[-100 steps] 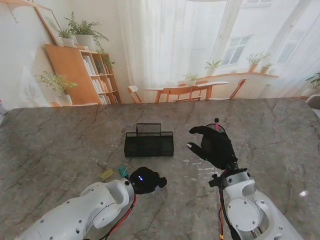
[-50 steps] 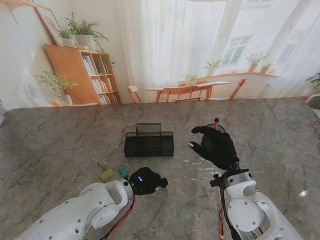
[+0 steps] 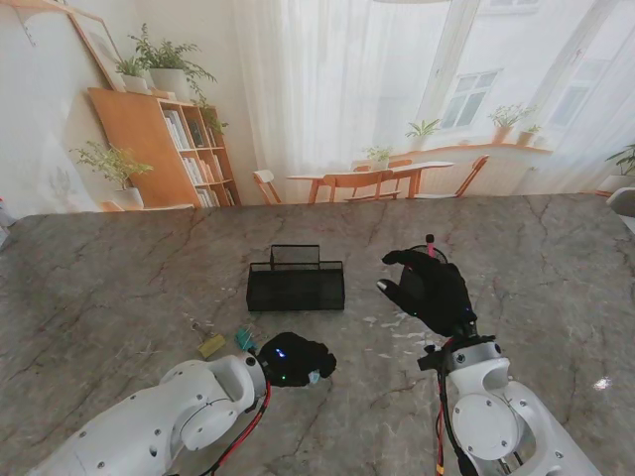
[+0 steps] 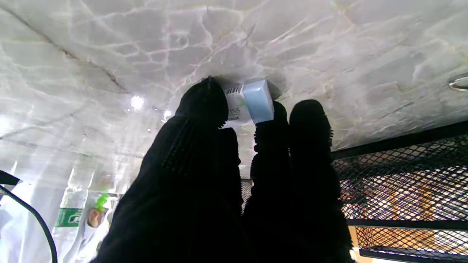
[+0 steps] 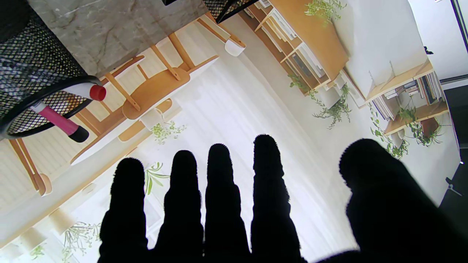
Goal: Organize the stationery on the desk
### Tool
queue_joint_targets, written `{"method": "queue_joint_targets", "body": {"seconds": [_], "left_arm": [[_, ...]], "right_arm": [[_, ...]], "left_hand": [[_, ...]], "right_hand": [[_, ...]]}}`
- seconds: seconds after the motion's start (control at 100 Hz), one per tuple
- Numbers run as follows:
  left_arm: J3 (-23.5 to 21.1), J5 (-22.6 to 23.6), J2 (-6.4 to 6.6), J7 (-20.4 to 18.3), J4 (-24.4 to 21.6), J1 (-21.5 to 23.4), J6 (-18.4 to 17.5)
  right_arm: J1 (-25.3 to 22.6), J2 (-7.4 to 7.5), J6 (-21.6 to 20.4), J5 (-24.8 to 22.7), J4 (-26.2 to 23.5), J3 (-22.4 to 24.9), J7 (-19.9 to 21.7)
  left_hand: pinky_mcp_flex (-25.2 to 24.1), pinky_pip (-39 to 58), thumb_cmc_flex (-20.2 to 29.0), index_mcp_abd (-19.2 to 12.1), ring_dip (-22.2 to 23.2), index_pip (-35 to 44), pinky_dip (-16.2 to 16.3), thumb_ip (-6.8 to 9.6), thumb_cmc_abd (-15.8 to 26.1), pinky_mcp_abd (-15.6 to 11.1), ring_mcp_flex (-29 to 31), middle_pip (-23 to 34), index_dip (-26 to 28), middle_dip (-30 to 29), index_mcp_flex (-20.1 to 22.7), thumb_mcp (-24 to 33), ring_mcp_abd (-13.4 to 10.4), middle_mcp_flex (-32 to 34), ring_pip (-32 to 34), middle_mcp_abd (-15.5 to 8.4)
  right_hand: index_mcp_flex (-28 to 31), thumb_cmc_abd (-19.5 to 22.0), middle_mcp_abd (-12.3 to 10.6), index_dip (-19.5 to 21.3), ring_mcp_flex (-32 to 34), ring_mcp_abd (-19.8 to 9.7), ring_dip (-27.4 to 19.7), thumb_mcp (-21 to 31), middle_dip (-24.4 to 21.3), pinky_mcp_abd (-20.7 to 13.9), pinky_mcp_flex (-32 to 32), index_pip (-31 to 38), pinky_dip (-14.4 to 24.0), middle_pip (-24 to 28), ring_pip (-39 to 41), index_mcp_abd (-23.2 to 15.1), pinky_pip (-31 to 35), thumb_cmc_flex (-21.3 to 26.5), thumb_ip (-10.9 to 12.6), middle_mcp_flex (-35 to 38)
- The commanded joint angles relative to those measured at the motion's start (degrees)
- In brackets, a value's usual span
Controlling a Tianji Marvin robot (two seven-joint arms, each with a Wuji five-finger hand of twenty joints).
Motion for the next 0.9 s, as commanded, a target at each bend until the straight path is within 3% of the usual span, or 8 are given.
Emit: {"method": "queue_joint_targets", "body": {"seconds": [0.0,0.2,0.34,0.37,0.39,0.41,0.6,0.89], "left_arm": [[1.08,-0.30,0.17,-1.01,2.89,1.48,-0.50],[0.69,-0.85,0.12,-0.63,3.17,1.69,-1.49],[0.44,-1.21,0.17,-0.97,3.14,1.82,-2.20],[0.34,-1.38,0.21,-1.27,3.07,1.83,-2.52],[0.27,-1.56,0.25,-1.59,3.01,1.84,-2.76],[0.18,-1.69,0.27,-1.83,2.95,1.87,-2.94],[-0.17,-2.19,0.26,-2.10,2.95,2.14,-3.18],[-1.69,-2.12,-0.09,0.31,3.27,3.07,-4.24]], "right_arm": [[-0.26,-0.22,0.14,0.22,-0.19,0.08,0.43],[-0.35,-0.30,0.21,0.38,-0.22,0.14,0.14],[-0.48,-0.37,0.18,0.41,-0.26,0.28,-0.21],[-0.51,-0.38,0.19,0.38,-0.27,0.32,-0.30],[-0.53,-0.39,0.20,0.36,-0.27,0.34,-0.36],[-0.56,-0.39,0.22,0.35,-0.29,0.36,-0.40],[-0.74,-0.47,0.42,0.39,-0.42,0.49,-0.72],[-0.68,-0.51,0.11,0.64,-0.17,0.60,-0.81]], "left_hand": [[4.03,0.99,4.79,-0.95,0.66,4.77,-1.22,-6.95,-1.11,-5.69,5.84,12.38,0.21,5.77,2.26,6.27,-6.84,2.77,-2.95,-9.64],[8.19,0.09,4.79,-2.86,4.21,6.06,5.23,-6.74,-0.97,-9.32,6.57,8.93,-2.27,14.28,2.81,5.66,-6.53,-0.13,-2.83,-5.62],[9.09,-1.77,4.80,-3.48,4.05,-5.25,12.17,-6.88,-0.89,-9.75,5.81,-3.44,-8.47,16.80,3.28,6.26,-5.90,-1.97,-1.36,-3.20],[9.02,-1.84,4.78,-3.19,2.96,-6.30,12.93,-6.91,-0.84,-10.11,5.53,-20.62,-9.25,-0.49,4.38,6.28,-6.65,-5.38,-1.35,3.15],[9.07,-2.20,4.80,-3.22,1.97,-6.80,13.86,-6.88,-0.90,-10.21,5.22,-24.32,-9.58,-14.59,4.89,6.31,-6.77,-6.42,-0.57,4.88],[9.05,-2.19,4.80,-3.28,1.51,-6.68,14.32,-6.85,-0.99,-10.04,5.15,-26.39,-9.62,-19.52,5.44,6.42,-6.68,-5.82,-0.21,5.67],[9.43,-2.01,4.78,-3.23,-1.07,-11.13,15.93,-7.48,-1.23,-8.12,6.35,-43.02,-16.57,-13.92,10.59,6.02,-5.87,20.44,2.29,2.47],[10.31,-0.77,4.79,-8.40,1.17,3.44,15.99,-7.99,-2.22,-6.84,8.05,-43.41,-22.84,-14.04,13.35,5.26,-4.12,26.23,3.59,-2.85]], "right_hand": [[0.39,1.35,-0.15,1.41,0.29,-0.24,0.67,-1.36,0.70,0.15,-0.22,0.36,1.26,0.75,0.06,-0.64,1.08,0.18,-0.56,0.19],[0.55,1.72,-0.12,1.41,0.37,-0.34,0.69,-1.53,0.71,0.07,-0.21,0.41,1.25,0.73,0.07,-0.63,1.08,0.12,-0.54,0.22],[0.83,1.86,-0.19,1.44,0.35,-0.35,0.69,-1.67,0.70,0.06,-0.24,0.53,1.24,0.73,0.06,-0.50,1.05,0.15,-0.54,0.24],[0.67,1.90,-0.19,1.43,0.40,-0.28,0.70,-1.70,0.70,0.14,-0.23,0.47,1.24,0.72,0.08,-0.53,1.06,0.14,-0.54,0.24],[0.58,1.88,-0.23,1.41,0.38,-0.31,0.70,-1.70,0.71,0.12,-0.22,0.43,1.24,0.74,0.07,-0.60,1.06,0.18,-0.54,0.28],[0.52,1.94,-0.25,1.40,0.34,-0.31,0.69,-1.71,0.71,0.10,-0.22,0.41,1.24,0.74,0.05,-0.59,1.06,0.17,-0.54,0.29],[0.67,1.98,-0.17,1.40,0.36,-0.36,0.70,-1.83,0.70,0.13,-0.22,0.46,1.24,0.72,0.04,-0.56,1.04,0.24,-0.52,0.28],[0.71,2.11,-0.17,1.40,0.34,-0.41,0.71,-1.95,0.71,0.01,-0.20,0.48,1.24,0.73,0.02,-0.57,1.04,0.26,-0.50,0.30]]}}
